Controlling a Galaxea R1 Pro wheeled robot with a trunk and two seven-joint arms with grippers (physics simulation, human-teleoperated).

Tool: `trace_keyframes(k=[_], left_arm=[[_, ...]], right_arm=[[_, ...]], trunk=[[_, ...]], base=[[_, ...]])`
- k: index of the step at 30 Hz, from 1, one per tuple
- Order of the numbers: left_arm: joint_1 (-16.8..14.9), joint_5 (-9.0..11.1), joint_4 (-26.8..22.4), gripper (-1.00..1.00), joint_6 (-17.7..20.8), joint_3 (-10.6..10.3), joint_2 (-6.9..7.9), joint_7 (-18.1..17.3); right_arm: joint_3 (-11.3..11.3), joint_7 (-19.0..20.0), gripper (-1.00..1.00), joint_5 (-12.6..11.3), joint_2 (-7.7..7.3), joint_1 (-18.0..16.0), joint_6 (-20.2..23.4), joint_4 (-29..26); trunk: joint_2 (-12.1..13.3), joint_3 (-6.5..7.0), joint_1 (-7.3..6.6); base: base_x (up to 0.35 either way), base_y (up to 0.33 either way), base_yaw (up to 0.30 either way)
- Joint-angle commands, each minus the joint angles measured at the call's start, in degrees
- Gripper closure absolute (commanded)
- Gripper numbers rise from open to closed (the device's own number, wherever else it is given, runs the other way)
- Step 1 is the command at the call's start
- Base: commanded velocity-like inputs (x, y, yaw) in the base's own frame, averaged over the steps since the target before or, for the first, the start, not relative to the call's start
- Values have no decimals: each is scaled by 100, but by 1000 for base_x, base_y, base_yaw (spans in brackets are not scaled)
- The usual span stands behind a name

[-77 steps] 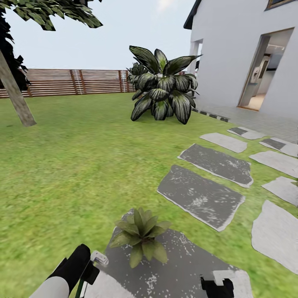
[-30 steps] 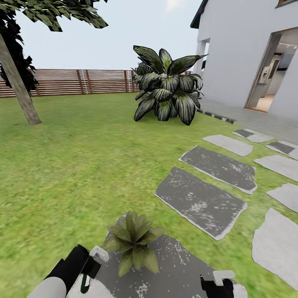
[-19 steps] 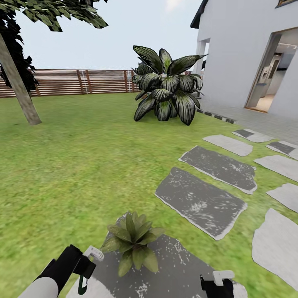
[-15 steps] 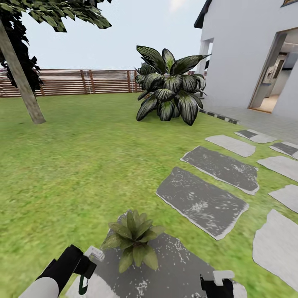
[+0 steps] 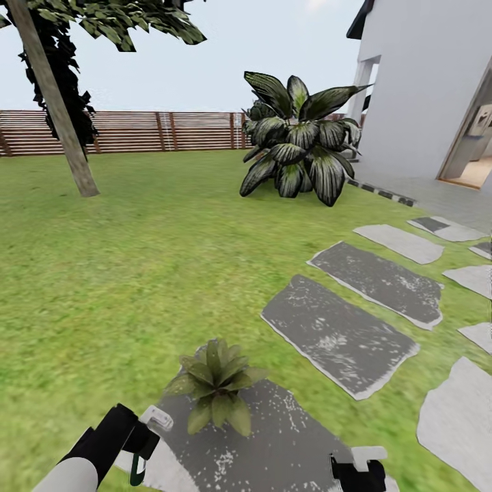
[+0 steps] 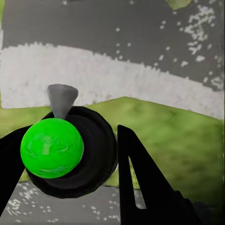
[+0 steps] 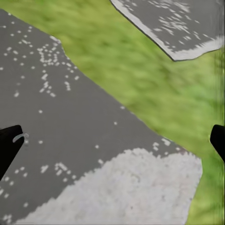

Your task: Pick up the pesticide atomizer in the garden and spray insectifuge to fully cover both potted plants in the garden.

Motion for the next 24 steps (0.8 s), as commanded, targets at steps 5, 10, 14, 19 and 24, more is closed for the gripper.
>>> trace_keyframes(k=[5,10,14,19,24], left_arm=[[-2,-61,-11,100,19,41,-6,-53],[-2,-61,-12,100,27,41,-13,-53],[-2,-68,3,100,55,41,-15,-53],[-2,-70,24,100,85,36,-39,-46],[-2,-68,23,100,106,40,-210,391]], right_arm=[[-41,-10,-100,60,2,-4,-19,7],[-42,-10,-100,60,8,-1,-19,7],[-42,-10,-100,60,11,-2,-19,7],[-41,-10,-100,60,11,-2,-19,7],[-41,-10,-100,60,9,-3,-19,8]], trunk=[[-2,-5,-1],[-2,-5,-1],[-2,-5,-1],[-2,-5,-1],[-2,-5,-1]], base=[[0,-273,17],[-71,-270,217],[-155,-260,271],[-85,-259,272],[-4,-74,98]])
